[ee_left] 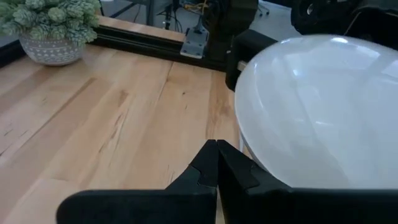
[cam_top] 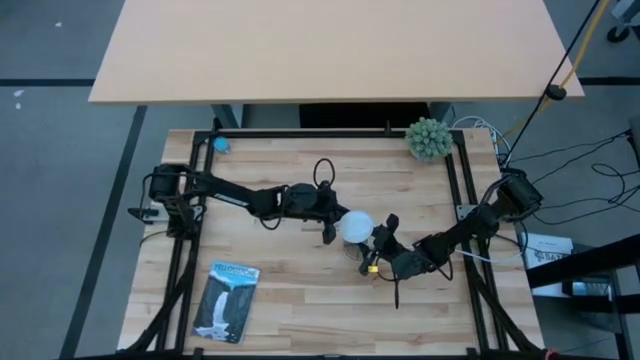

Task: Screw lightbulb
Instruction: Insert the lightbulb into the bronze lamp socket

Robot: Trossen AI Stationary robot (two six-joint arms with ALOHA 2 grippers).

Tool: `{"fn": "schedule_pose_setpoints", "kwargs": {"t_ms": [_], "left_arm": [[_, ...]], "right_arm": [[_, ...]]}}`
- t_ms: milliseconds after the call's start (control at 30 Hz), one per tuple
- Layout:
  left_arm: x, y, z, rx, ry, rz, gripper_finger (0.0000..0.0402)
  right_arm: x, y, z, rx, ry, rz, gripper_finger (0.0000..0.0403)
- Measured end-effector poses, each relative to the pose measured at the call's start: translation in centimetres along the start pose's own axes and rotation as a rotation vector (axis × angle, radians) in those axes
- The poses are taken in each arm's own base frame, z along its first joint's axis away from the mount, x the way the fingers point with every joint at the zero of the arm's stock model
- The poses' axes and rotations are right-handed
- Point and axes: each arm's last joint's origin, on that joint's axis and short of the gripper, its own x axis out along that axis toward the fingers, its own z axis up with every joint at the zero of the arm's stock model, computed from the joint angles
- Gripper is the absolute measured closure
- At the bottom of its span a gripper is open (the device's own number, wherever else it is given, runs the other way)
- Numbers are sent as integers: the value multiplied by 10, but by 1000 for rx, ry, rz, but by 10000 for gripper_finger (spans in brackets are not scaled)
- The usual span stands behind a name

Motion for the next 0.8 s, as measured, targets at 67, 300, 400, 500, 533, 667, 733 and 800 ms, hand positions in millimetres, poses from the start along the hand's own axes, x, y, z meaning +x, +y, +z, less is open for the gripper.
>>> {"fn": "schedule_pose_setpoints", "kwargs": {"t_ms": [67, 300, 400, 500, 533, 667, 733, 800], "left_arm": [[0, 0, 0, 0, 0, 0, 401], [0, -1, 0, -5, 0, -3, 401], [0, -4, -1, -5, 1, -9, 401], [0, -7, -1, -2, 3, -16, 401], [0, -8, -1, -2, 4, -19, 401], [0, -10, -2, 0, 4, -24, 401], [0, -10, -2, 0, 3, -25, 401], [0, -10, -2, -1, 2, -26, 401]], "right_arm": [[0, 0, 0, -1, 0, 0, 243], [0, 1, 0, -8, 8, 21, 243], [0, 1, 0, -9, 9, 21, 243], [0, 1, 0, -9, 9, 21, 243], [0, 1, 0, -10, 9, 21, 243], [0, 1, 0, -10, 9, 21, 236], [0, 0, 0, -11, 9, 20, 224], [0, 0, -1, -12, 8, 15, 209]]}}
